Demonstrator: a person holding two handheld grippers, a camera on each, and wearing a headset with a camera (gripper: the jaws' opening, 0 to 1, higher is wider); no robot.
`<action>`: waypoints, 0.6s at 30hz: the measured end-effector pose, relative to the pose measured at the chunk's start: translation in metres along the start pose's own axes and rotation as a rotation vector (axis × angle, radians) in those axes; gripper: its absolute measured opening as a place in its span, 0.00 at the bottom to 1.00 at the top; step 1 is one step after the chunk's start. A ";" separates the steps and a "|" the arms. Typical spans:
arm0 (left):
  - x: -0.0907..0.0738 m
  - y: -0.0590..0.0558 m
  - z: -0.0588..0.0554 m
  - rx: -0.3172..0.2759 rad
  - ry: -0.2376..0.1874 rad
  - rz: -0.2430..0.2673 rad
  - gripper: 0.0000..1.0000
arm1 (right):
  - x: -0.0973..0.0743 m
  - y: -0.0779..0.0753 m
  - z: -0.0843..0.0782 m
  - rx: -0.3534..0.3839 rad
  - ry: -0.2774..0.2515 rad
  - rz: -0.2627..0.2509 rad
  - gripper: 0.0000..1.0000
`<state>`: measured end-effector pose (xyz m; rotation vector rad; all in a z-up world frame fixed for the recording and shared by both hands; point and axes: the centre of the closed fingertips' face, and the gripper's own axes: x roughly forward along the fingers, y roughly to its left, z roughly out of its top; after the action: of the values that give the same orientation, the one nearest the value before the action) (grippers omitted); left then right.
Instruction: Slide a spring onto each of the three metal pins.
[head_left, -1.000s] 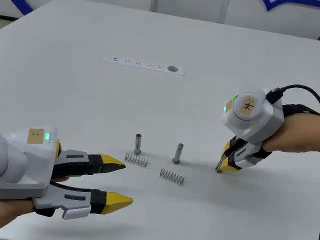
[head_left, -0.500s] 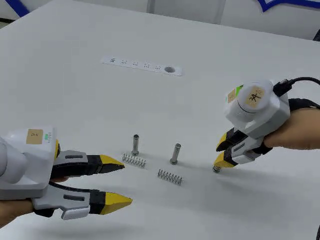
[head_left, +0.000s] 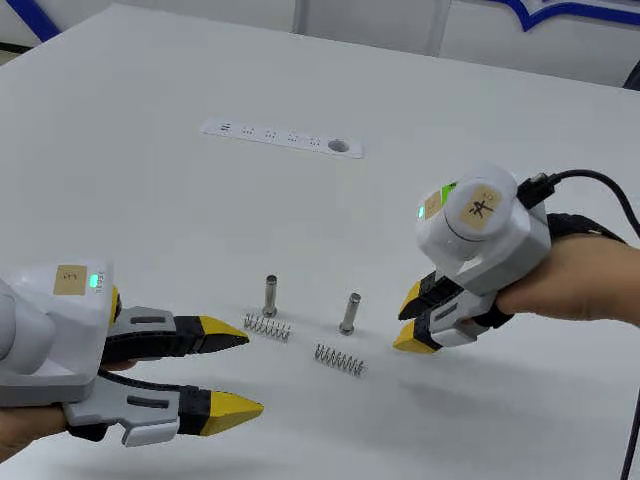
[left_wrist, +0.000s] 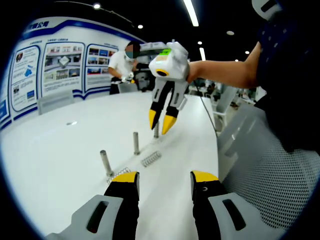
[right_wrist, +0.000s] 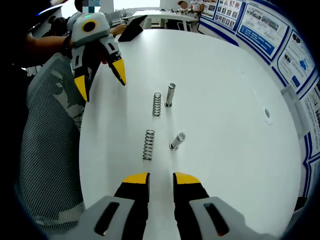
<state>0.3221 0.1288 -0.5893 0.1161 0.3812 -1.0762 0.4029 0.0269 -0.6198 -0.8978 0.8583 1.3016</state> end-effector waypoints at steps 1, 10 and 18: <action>0.000 0.000 0.000 0.000 0.001 0.001 0.42 | 0.003 0.003 0.001 0.001 -0.002 0.006 0.19; 0.000 0.000 0.000 0.003 0.002 0.000 0.41 | 0.020 0.016 0.009 0.027 -0.024 0.034 0.18; 0.000 0.000 -0.001 0.002 0.003 0.000 0.41 | 0.037 0.023 0.007 0.051 -0.019 0.045 0.17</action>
<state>0.3215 0.1291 -0.5902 0.1191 0.3827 -1.0765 0.3828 0.0498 -0.6519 -0.8295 0.8976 1.3190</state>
